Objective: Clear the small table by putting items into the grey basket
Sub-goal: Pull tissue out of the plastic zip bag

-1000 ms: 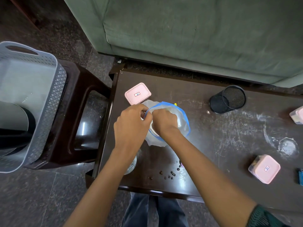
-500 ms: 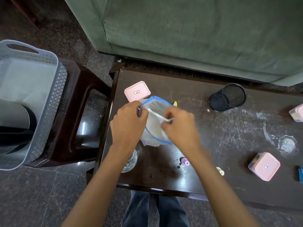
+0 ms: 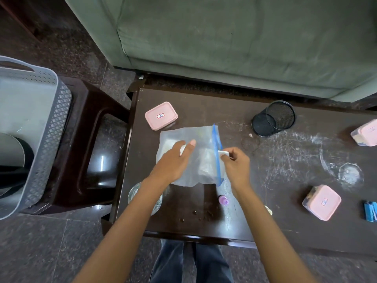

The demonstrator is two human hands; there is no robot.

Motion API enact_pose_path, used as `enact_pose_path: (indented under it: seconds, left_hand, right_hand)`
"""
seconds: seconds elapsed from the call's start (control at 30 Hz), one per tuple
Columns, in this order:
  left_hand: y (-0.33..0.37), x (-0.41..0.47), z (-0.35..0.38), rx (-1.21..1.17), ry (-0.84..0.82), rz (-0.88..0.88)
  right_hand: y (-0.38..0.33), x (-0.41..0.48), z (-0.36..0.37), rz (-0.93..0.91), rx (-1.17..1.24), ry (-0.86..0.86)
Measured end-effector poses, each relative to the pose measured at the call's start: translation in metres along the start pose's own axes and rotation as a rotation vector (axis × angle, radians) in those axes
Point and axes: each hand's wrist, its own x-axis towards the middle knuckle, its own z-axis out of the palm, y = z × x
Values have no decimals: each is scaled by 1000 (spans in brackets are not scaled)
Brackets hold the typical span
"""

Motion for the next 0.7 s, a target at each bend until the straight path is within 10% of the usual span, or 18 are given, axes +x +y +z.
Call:
enact_pose_path:
  seconds: [0.7]
  left_hand:
    - [-45, 39, 66, 385, -50, -198]
  right_hand:
    - [19, -4, -43, 160, 316, 237]
